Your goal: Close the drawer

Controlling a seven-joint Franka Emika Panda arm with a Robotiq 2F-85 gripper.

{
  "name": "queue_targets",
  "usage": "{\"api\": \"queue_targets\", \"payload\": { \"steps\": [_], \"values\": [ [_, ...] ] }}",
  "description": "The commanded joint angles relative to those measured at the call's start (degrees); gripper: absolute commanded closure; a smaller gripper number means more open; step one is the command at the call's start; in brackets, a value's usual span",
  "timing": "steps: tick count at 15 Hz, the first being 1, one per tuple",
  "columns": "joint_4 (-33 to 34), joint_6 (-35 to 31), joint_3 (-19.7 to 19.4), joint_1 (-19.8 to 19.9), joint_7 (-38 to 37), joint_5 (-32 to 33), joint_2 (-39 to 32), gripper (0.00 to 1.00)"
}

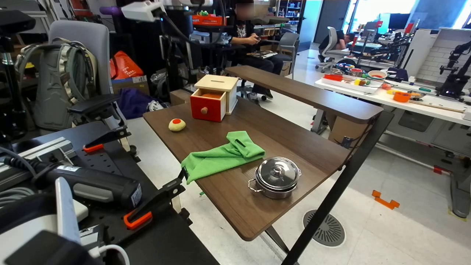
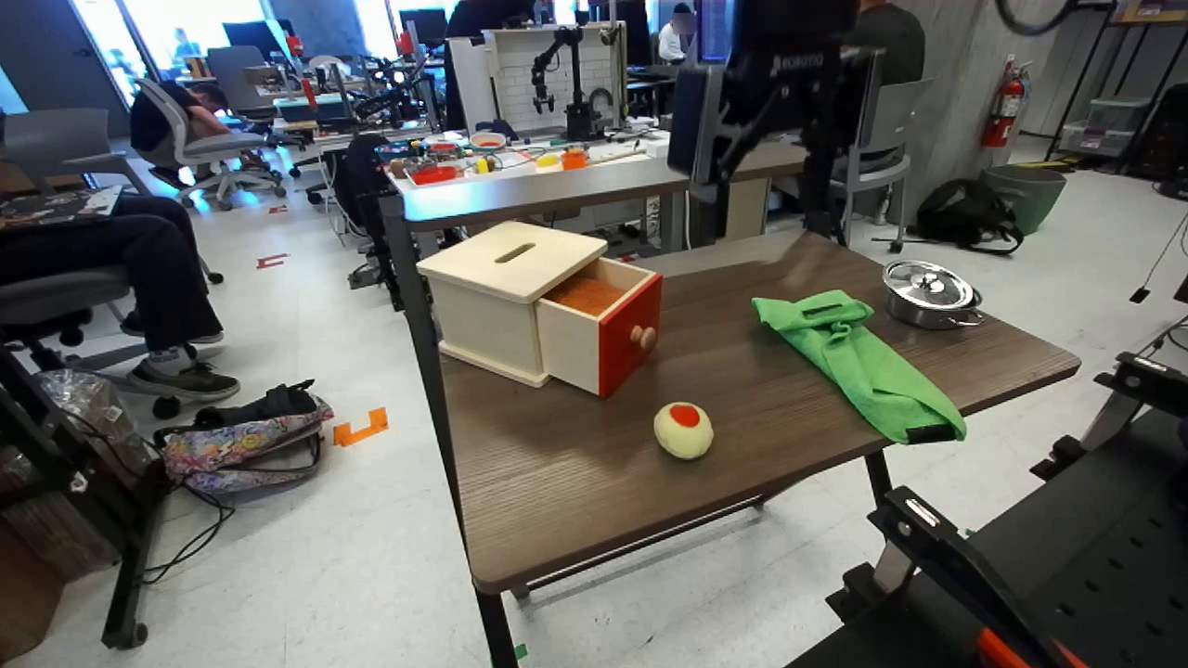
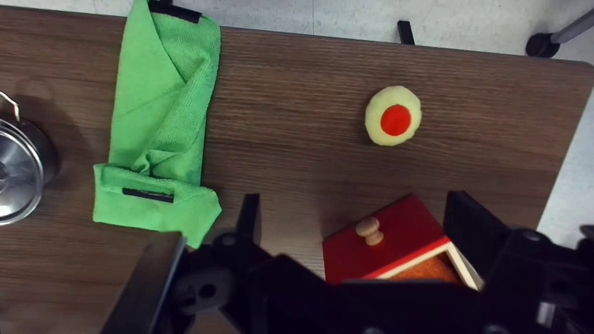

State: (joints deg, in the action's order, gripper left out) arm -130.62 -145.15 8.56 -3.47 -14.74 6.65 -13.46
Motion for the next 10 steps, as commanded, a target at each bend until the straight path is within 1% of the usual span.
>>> {"api": "queue_targets", "payload": {
  "steps": [1,4,5,7,10],
  "values": [
    [4.06,-3.22,-2.27,-1.54,5.39,0.04,-8.80,0.00],
    [6.47,-2.31,-4.71,-3.33,5.42,1.76,-14.47,0.00],
    [3.67,-2.45,-3.94,-2.75,5.86,-0.85,-11.07,0.00],
    [4.26,-2.45,-4.34,-3.02,5.87,-1.02,-12.86,0.00],
    [4.26,-2.44,-4.33,-3.01,5.85,-0.99,-12.22,0.00]
  ]
}}
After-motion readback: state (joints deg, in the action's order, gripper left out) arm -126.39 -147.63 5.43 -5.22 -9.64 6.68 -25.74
